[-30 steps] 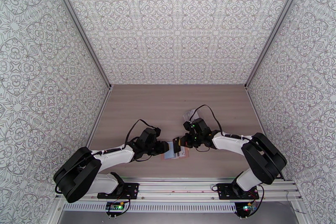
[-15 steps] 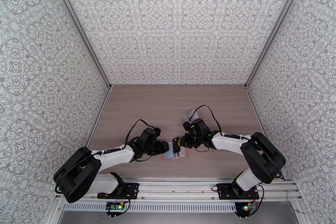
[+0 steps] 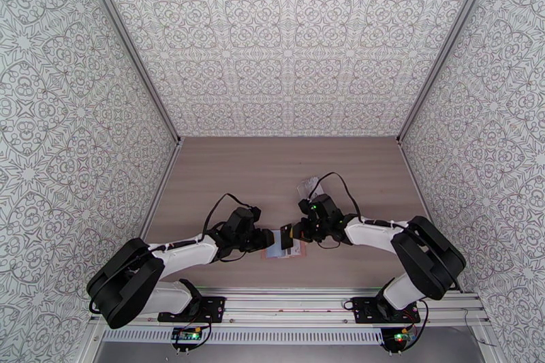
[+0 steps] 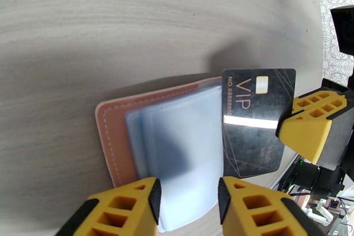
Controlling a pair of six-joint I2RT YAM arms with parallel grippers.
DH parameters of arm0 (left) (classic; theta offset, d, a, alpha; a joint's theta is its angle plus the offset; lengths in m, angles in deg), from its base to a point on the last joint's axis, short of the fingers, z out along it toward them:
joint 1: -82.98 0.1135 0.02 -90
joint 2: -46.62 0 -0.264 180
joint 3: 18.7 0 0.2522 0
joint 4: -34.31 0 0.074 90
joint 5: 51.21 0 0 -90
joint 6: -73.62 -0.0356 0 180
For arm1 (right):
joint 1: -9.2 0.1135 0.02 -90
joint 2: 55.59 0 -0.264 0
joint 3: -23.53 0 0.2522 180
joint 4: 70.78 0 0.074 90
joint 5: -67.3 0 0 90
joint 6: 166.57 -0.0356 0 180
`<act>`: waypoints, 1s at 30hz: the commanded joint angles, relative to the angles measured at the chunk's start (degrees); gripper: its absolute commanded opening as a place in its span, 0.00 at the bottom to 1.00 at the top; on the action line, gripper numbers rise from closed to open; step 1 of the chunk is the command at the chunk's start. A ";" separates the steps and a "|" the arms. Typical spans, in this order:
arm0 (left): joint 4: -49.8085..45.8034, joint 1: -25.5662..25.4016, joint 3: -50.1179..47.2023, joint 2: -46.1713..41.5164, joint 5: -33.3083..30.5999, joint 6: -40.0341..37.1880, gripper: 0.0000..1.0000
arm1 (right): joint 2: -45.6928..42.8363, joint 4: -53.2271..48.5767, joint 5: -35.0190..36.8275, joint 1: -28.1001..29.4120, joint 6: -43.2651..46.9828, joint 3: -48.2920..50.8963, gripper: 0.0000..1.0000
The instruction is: Put the credit cards into the card holder
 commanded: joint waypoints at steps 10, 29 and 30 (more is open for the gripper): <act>-2.08 -0.51 -0.48 0.42 -1.41 -0.99 0.43 | -0.56 1.20 0.58 0.59 -1.98 2.16 0.00; -2.74 -0.61 0.17 0.69 -1.32 -1.26 0.43 | 0.82 3.32 -0.62 1.37 -3.42 2.78 0.00; -2.74 -0.61 0.15 0.69 -1.29 -1.30 0.43 | 0.71 3.44 -0.62 1.37 -3.53 2.87 0.00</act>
